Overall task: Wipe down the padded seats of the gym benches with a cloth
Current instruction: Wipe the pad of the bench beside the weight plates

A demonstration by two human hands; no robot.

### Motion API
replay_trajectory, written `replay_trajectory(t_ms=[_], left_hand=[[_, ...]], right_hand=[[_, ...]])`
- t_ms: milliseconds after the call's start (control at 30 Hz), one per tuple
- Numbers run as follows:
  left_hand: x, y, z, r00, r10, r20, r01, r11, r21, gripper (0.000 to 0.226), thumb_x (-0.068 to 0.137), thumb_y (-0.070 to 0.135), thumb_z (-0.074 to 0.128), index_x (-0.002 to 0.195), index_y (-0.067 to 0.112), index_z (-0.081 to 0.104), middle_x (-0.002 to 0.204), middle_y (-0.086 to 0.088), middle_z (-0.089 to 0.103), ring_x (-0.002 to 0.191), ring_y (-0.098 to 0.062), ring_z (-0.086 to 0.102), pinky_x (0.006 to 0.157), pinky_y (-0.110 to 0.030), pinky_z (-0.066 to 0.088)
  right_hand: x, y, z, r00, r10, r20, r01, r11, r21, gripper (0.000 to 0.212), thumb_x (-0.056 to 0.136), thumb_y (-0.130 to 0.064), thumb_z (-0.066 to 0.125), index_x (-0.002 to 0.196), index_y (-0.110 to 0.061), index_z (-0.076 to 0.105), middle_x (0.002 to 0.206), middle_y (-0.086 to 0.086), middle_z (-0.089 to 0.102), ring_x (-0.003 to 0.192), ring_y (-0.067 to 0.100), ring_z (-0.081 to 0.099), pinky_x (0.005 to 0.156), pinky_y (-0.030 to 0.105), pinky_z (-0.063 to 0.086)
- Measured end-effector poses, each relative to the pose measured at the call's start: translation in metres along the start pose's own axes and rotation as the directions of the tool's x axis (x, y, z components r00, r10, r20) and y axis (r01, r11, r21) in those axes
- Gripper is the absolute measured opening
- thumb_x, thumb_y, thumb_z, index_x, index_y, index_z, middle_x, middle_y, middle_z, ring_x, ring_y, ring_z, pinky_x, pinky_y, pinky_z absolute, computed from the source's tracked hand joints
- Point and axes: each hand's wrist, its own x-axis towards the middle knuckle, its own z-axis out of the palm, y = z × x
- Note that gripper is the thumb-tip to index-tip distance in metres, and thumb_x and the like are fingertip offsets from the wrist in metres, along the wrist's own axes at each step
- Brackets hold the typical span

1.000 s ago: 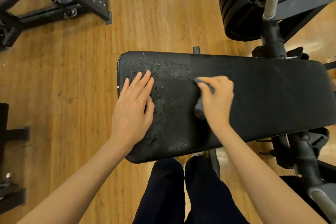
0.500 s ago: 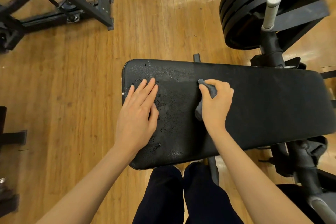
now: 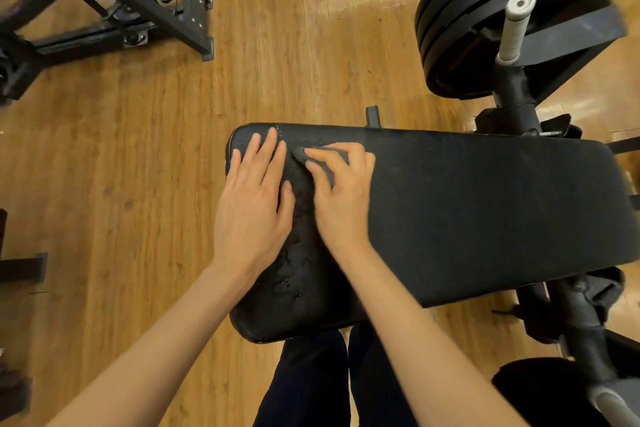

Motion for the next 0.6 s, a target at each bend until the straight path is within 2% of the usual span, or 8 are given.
replay_trajectory(t_ms=[67, 133, 200, 300, 400, 467, 533, 600], left_hand=[[-0.001, 0.000, -0.001, 1.000, -0.004, -0.011, 0.004, 1.000, 0.004, 0.053, 0.104, 0.021, 0.041, 0.154, 0.007, 0.032, 0.164, -0.004, 0.024, 0.154, -0.019, 0.012, 0.126, -0.031, 0.000], [-0.001, 0.000, -0.001, 1.000, -0.004, -0.011, 0.004, 1.000, 0.012, 0.053, 0.104, 0.022, 0.041, 0.154, 0.007, 0.032, 0.164, -0.004, 0.025, 0.154, -0.019, 0.012, 0.126, -0.030, -0.001], [0.000, 0.000, 0.001, 1.000, -0.003, -0.012, 0.003, 1.000, 0.016, 0.053, 0.104, 0.022, 0.041, 0.154, 0.007, 0.033, 0.164, -0.004, 0.025, 0.154, -0.019, 0.013, 0.126, -0.029, -0.002], [0.000, -0.001, 0.002, 1.000, 0.004, 0.005, -0.005, 1.000, 0.024, 0.053, 0.104, 0.024, 0.036, 0.154, 0.007, 0.033, 0.164, -0.005, 0.025, 0.154, -0.020, 0.013, 0.126, -0.030, -0.001], [0.000, -0.001, 0.001, 1.000, 0.002, 0.014, -0.003, 1.000, 0.027, 0.054, 0.104, 0.025, 0.035, 0.154, 0.007, 0.032, 0.164, -0.004, 0.024, 0.154, -0.019, 0.012, 0.126, -0.031, 0.000], [0.000, 0.000, 0.001, 1.000, 0.001, 0.010, -0.001, 1.000, 0.025, 0.055, 0.103, 0.026, 0.036, 0.154, 0.008, 0.032, 0.164, -0.003, 0.024, 0.154, -0.019, 0.012, 0.126, -0.031, 0.000], [0.000, 0.000, 0.001, 1.000, -0.004, 0.007, 0.004, 1.000, 0.023, 0.055, 0.103, 0.026, 0.036, 0.154, 0.008, 0.033, 0.164, -0.003, 0.025, 0.154, -0.019, 0.013, 0.126, -0.031, 0.001], [0.000, 0.000, 0.001, 1.000, -0.004, 0.009, 0.003, 1.000, 0.026, 0.055, 0.102, 0.025, 0.037, 0.154, 0.008, 0.033, 0.164, -0.003, 0.025, 0.154, -0.019, 0.013, 0.126, -0.032, 0.002]], right_hand=[[0.011, 0.035, -0.025, 1.000, 0.003, -0.012, -0.003, 0.999, -0.042, 0.015, 0.092, -0.016, 0.066, 0.102, -0.022, 0.076, 0.106, 0.001, 0.058, 0.105, 0.019, 0.046, 0.091, 0.033, 0.043], [0.016, 0.051, -0.040, 0.965, 0.229, -0.126, -0.226, 0.973, 0.037, 0.016, 0.093, -0.015, 0.064, 0.102, -0.024, 0.075, 0.107, -0.001, 0.055, 0.106, 0.016, 0.044, 0.093, 0.031, 0.043], [0.014, 0.035, -0.024, 0.923, 0.327, -0.205, -0.324, 0.945, 0.048, 0.015, 0.092, -0.014, 0.064, 0.101, -0.021, 0.073, 0.106, 0.000, 0.053, 0.103, 0.016, 0.044, 0.091, 0.022, 0.039], [0.008, -0.004, 0.010, 0.987, 0.150, -0.058, -0.149, 0.989, 0.015, 0.012, 0.092, -0.018, 0.066, 0.102, -0.019, 0.073, 0.104, 0.003, 0.055, 0.101, 0.018, 0.045, 0.089, 0.022, 0.038], [0.020, 0.021, -0.012, 0.999, -0.006, 0.046, 0.008, 0.998, -0.055, 0.014, 0.091, -0.020, 0.067, 0.102, -0.019, 0.076, 0.104, 0.005, 0.057, 0.102, 0.020, 0.046, 0.091, 0.031, 0.043], [0.028, 0.054, -0.041, 0.989, 0.134, -0.057, -0.139, 0.987, -0.080, 0.013, 0.091, -0.020, 0.067, 0.101, -0.020, 0.076, 0.106, 0.004, 0.056, 0.106, 0.020, 0.046, 0.094, 0.040, 0.045], [0.031, 0.066, -0.051, 0.935, 0.316, -0.158, -0.324, 0.946, -0.024, 0.014, 0.093, -0.020, 0.066, 0.103, -0.018, 0.075, 0.106, 0.003, 0.053, 0.105, 0.017, 0.045, 0.095, 0.041, 0.044], [0.034, 0.046, -0.029, 0.929, 0.323, -0.183, -0.336, 0.941, -0.047, 0.014, 0.092, -0.020, 0.065, 0.103, -0.017, 0.074, 0.101, 0.003, 0.050, 0.100, 0.018, 0.044, 0.092, 0.034, 0.042]])
